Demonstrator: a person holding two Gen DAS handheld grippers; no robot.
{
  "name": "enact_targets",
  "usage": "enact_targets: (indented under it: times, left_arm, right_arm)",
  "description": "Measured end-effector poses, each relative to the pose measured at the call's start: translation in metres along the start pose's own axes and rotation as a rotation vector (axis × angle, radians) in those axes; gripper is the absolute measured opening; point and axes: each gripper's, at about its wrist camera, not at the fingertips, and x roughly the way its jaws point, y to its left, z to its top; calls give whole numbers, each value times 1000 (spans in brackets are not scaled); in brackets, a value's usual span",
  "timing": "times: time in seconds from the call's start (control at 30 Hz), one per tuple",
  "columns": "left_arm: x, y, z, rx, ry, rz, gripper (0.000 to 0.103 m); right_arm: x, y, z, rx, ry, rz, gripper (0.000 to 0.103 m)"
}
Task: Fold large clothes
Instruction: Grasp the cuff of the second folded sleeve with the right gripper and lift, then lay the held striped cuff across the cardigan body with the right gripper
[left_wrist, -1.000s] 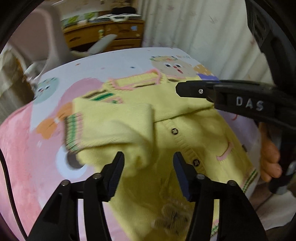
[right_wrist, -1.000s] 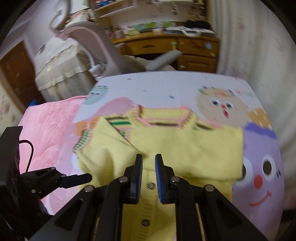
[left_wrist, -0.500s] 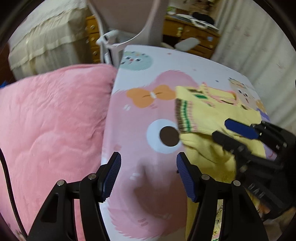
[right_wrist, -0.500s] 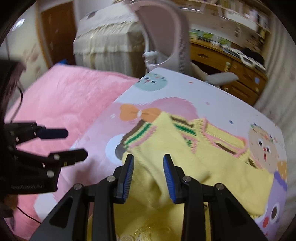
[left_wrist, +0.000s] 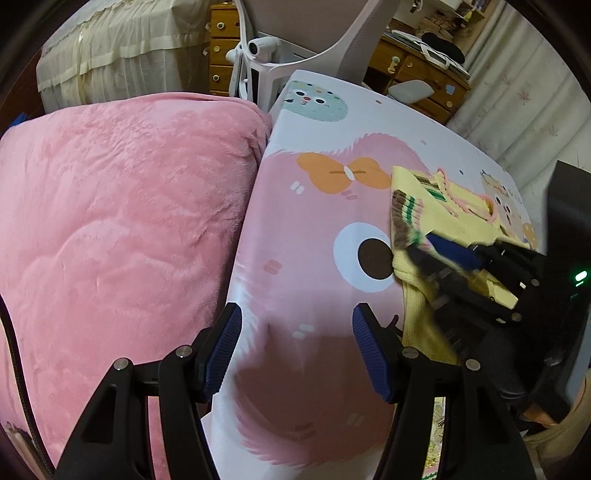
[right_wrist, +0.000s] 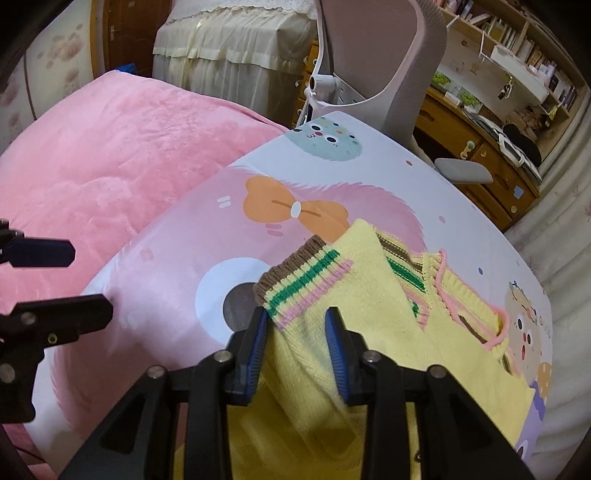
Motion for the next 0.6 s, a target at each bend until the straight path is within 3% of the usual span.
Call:
enact_targets:
  times: [0.2, 0.33, 0.5, 0.6]
  left_arm:
    - [0, -10, 4, 10, -8, -24, 61]
    - [6, -29, 5, 43, -7, -52, 61]
    - [13, -64, 5, 93, -5, -107, 61]
    - [18, -87, 1, 139, 0, -130, 61]
  right_arm:
    - [-51, -37, 12, 115, -155, 28, 8]
    - [-88, -88, 4, 247, -265, 4, 8]
    - [-106, -148, -42, 390, -339, -92, 9]
    - [-91, -178, -83, 495, -284, -149, 11]
